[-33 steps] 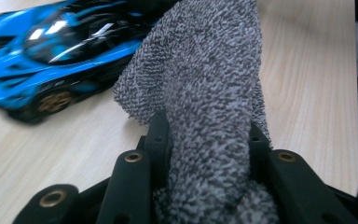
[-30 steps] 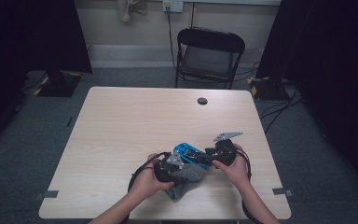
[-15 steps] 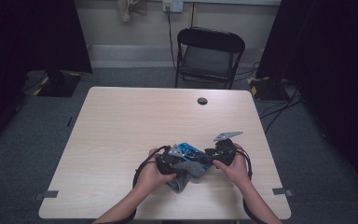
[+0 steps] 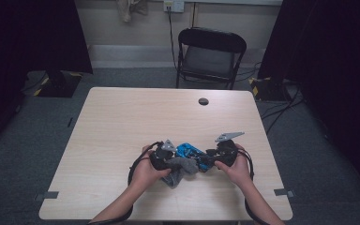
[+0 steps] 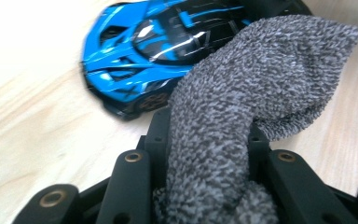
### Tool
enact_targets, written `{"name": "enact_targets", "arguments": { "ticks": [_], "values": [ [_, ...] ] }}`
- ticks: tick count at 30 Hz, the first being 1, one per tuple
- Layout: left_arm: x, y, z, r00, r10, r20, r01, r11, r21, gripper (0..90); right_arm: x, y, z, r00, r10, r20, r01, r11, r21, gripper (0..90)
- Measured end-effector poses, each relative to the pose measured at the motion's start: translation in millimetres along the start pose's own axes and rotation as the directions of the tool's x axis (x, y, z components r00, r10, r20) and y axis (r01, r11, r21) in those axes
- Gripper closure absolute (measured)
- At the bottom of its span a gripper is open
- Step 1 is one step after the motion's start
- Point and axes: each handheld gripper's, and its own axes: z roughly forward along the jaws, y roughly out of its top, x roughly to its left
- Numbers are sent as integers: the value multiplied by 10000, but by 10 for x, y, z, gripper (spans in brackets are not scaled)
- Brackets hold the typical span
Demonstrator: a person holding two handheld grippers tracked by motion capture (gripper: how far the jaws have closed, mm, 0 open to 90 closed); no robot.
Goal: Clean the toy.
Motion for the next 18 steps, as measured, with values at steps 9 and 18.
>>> {"name": "enact_targets", "arguments": {
  "ticks": [9,18],
  "values": [
    [187,-92,-153,9969,-419,-660,427,9990,112,662,-4,-3,-2,10000,-11,-20,11,10000,-8,512],
    [378,-161,-233,9919,-795,-990,793,9968,-62,663,-3,-3,-2,10000,-23,-15,23,10000,-11,512]
  ]
}}
